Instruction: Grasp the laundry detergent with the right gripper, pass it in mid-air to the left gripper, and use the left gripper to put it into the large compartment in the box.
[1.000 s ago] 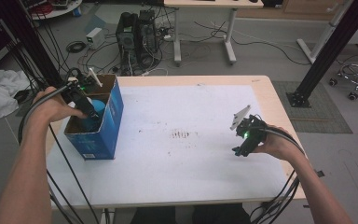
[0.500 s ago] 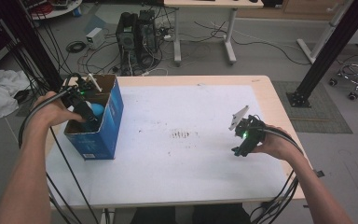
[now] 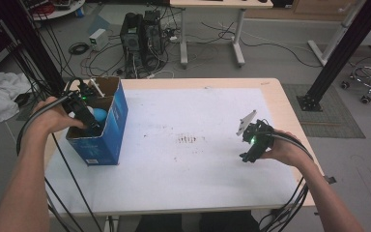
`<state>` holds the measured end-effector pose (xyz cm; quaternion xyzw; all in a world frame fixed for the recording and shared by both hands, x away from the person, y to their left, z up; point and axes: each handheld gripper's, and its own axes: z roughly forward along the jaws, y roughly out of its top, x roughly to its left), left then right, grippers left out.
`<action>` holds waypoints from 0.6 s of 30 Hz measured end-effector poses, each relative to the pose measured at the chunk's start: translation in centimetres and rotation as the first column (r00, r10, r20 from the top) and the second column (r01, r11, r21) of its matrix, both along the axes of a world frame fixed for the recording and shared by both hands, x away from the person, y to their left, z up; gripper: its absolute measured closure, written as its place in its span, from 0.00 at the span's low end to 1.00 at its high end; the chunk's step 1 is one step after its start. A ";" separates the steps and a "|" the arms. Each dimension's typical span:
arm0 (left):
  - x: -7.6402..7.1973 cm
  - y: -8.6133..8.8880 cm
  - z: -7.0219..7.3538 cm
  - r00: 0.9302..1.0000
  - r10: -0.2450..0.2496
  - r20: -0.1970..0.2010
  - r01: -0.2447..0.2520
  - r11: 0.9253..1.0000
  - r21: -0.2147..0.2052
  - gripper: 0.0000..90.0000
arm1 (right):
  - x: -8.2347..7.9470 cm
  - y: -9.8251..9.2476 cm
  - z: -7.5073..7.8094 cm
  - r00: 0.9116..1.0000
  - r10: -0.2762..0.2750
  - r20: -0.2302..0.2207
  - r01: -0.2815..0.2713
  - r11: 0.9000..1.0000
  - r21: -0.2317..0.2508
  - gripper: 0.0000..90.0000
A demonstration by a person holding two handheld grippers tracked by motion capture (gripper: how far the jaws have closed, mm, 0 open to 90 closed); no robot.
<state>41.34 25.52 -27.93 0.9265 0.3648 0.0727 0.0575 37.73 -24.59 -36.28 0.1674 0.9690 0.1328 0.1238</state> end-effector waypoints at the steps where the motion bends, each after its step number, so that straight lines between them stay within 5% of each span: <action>1: 0.0 0.0 0.0 1.000 0.000 0.000 0.000 1.000 0.000 0.42 | 0.0 0.0 0.0 1.000 0.000 0.000 0.000 1.000 0.000 0.15; 18: 0.3 -0.5 0.0 1.000 0.026 -0.014 -0.026 1.000 0.004 0.41 | 0.0 -0.1 -0.1 1.000 0.001 -0.004 -0.001 1.000 -0.006 0.15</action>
